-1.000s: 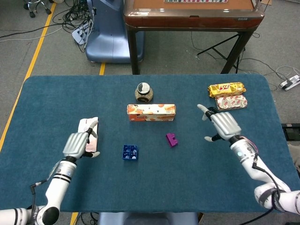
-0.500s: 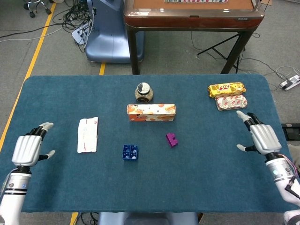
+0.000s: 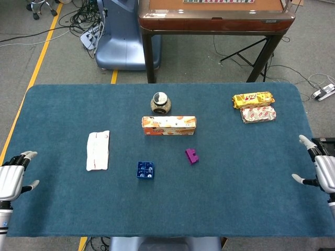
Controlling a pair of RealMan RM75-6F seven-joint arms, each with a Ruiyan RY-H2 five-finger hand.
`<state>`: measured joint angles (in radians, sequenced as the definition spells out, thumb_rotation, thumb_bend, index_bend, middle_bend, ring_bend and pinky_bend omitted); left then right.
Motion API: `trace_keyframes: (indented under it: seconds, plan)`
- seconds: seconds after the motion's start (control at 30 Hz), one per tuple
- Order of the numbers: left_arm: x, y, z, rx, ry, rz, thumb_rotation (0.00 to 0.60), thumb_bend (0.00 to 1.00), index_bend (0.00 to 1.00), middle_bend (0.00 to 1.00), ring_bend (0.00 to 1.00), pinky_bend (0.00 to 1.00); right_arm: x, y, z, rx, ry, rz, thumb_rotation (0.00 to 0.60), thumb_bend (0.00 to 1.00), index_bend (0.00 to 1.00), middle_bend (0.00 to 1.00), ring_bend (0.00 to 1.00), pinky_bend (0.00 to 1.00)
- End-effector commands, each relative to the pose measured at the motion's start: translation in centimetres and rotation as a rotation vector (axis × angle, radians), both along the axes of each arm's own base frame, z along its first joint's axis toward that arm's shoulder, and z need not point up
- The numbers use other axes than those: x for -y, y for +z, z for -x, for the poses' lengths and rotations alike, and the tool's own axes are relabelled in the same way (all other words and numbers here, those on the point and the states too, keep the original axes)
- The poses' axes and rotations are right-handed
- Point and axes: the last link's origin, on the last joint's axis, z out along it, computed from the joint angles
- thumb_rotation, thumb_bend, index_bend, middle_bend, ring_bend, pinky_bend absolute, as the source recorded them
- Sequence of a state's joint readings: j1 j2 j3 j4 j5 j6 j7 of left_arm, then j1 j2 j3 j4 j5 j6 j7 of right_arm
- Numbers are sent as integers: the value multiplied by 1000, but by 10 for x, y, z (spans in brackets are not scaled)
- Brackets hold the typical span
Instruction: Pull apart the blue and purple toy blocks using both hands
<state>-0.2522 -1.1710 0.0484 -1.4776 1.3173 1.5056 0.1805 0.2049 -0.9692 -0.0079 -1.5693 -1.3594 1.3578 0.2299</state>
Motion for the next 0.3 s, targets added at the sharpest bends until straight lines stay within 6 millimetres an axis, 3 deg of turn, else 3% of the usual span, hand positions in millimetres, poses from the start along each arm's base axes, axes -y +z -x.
trace_keyframes:
  seconds: [0.03,0.3]
  plan:
    - [5,2,3,4,11,-3,600,0,288,255,297,491,-2,1,0,3,0,6,600,0,84,187,208,348]
    - [11,-3,6,13,19,1,600,0,297,261,297,491,5,-2,-4,9,19,-8,600,0,93,188,208,348]
